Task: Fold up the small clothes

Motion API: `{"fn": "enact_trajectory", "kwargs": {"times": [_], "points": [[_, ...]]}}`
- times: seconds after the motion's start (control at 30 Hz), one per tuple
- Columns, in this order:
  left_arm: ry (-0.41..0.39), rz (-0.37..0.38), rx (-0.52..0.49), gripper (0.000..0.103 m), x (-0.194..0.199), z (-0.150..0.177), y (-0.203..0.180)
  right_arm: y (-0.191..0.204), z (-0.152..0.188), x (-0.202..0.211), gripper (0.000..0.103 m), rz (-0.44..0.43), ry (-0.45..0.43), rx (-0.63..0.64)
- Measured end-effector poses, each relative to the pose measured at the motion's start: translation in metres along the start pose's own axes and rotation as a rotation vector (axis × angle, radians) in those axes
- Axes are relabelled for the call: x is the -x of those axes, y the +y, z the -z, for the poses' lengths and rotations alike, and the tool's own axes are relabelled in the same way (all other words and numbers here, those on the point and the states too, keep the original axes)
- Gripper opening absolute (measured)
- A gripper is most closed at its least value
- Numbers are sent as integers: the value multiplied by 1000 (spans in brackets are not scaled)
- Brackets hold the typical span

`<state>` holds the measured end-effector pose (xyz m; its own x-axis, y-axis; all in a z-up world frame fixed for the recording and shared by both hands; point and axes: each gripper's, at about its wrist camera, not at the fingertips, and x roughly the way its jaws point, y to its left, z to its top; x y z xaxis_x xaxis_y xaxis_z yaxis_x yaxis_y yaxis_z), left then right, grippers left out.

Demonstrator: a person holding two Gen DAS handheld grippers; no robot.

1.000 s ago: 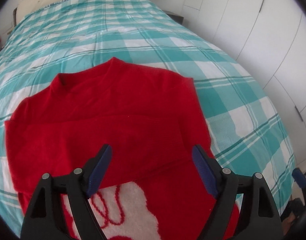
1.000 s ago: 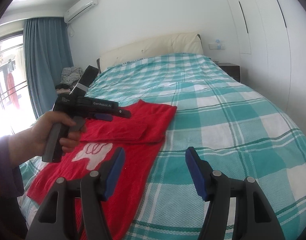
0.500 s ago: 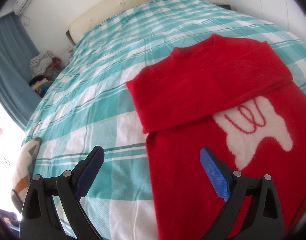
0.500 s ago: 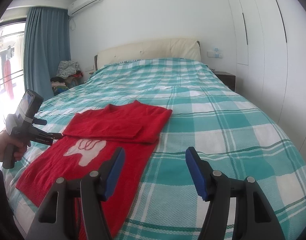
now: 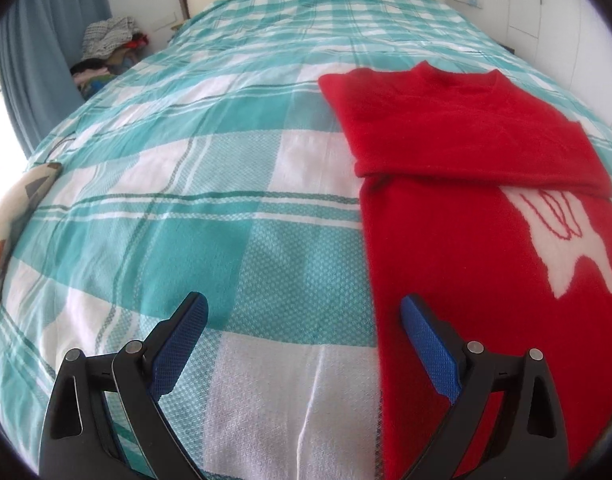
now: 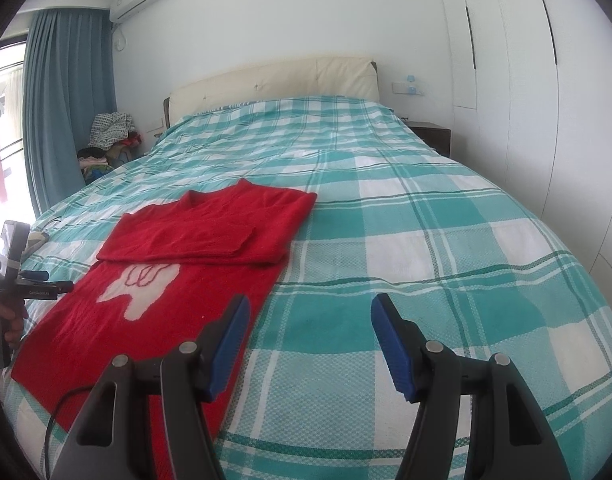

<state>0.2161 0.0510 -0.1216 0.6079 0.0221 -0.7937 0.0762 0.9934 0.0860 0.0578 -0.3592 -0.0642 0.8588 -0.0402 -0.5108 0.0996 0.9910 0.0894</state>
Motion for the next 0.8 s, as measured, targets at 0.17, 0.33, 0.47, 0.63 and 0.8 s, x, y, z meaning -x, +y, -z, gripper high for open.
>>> {"fn": "enact_trajectory", "kwargs": {"times": [0.17,0.33,0.47,0.63,0.8], "points": [[0,22,42,99,2,0,6,1,4,-10,63,15,31,10],[3,8,30,99,1,0,3,9,7,-20,63,12,56,44],[3,-1,20,99,0,0,3,16,10,-26,63,3,77,79],[5,-7,17,100,-2,1,2,24,12,-28,63,-5,84,118],[3,-12,17,101,-2,1,2,29,12,-29,63,-10,86,135]]}}
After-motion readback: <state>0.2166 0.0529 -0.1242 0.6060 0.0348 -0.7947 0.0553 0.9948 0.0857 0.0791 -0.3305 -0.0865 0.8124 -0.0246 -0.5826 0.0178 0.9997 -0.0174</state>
